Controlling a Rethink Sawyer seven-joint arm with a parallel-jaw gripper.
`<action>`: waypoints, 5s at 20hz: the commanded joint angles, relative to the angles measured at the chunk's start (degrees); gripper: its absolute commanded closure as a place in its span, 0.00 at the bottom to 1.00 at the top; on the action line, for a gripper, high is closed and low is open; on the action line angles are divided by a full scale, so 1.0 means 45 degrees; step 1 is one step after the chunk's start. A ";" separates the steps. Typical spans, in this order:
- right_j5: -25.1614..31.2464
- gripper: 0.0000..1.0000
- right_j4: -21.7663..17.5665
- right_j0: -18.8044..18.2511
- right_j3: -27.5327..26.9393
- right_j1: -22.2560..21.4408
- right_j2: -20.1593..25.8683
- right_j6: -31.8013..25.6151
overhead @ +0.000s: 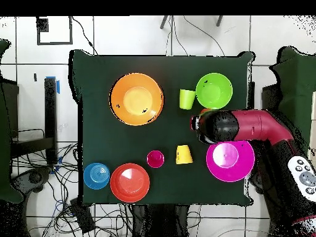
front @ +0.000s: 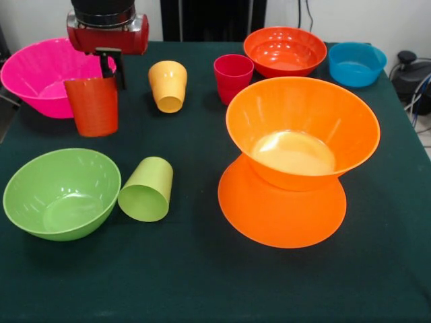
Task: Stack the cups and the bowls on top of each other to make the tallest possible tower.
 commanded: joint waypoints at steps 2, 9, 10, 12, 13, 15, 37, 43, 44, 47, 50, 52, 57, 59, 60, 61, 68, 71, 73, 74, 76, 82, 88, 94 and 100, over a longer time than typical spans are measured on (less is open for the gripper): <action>0.3401 1.00 0.0954 0.1183 0.0165 -0.0652 0.0333 -0.2190; 0.6311 1.00 0.2342 0.1539 -0.0571 -0.0592 0.0672 -0.2474; 0.6415 1.00 0.2422 0.1595 -0.0545 -0.0640 0.0672 -0.2346; 0.6692 1.00 0.2524 0.1673 -0.0544 -0.0725 0.0705 -0.2217; 0.6869 1.00 0.2580 0.1670 -0.0611 -0.0694 0.0783 -0.2289; 0.7248 1.00 0.2747 0.1658 -0.0705 -0.0692 0.0870 -0.2290; 0.8395 1.00 0.2746 0.3558 -0.1947 -0.1901 0.0571 -0.0320; 0.8160 1.00 0.2896 0.4400 -0.2132 -0.1965 0.0280 0.0496; 0.8065 1.00 0.2956 0.4513 -0.2107 -0.1965 0.0231 0.0633; 0.7831 1.00 0.2993 0.4895 -0.2202 -0.1892 0.0056 0.0974; 0.7839 1.00 0.2966 0.5359 -0.2493 -0.1824 -0.0136 0.1375; 0.7967 1.00 0.2928 0.5686 -0.2768 -0.1799 -0.0276 0.1597; 0.7995 1.00 0.2813 0.6441 -0.3301 -0.1547 -0.0655 0.2070; 0.7935 1.00 0.2697 0.6734 -0.3624 -0.1293 -0.0815 0.2194; 0.7928 1.00 0.2635 0.6871 -0.3801 -0.1160 -0.0889 0.2226; 0.7884 1.00 0.2600 0.6980 -0.3903 -0.1081 -0.0963 0.2236; 0.7794 1.00 0.2556 0.7689 -0.4889 -0.0437 -0.1487 0.2318; 0.7777 1.00 0.2395 0.7934 -0.5248 -0.0286 -0.1714 0.2234; 0.7749 1.00 0.2318 0.8047 -0.5368 -0.0180 -0.1890 0.2211; 0.7761 1.00 0.2252 0.8114 -0.5462 -0.0127 -0.1978 0.2175; 0.7732 1.00 0.2131 0.8246 -0.5608 -0.0024 -0.2153 0.2098; 0.6953 1.00 0.1878 0.8616 -0.5233 0.0031 -0.2808 0.2191; 0.6130 1.00 0.1841 0.8953 -0.4942 0.0070 -0.3363 0.2365; 0.5628 1.00 0.1991 0.9155 -0.4838 0.0223 -0.3838 0.2226; 0.5252 1.00 0.2053 0.9461 -0.4989 0.0540 -0.4263 0.2256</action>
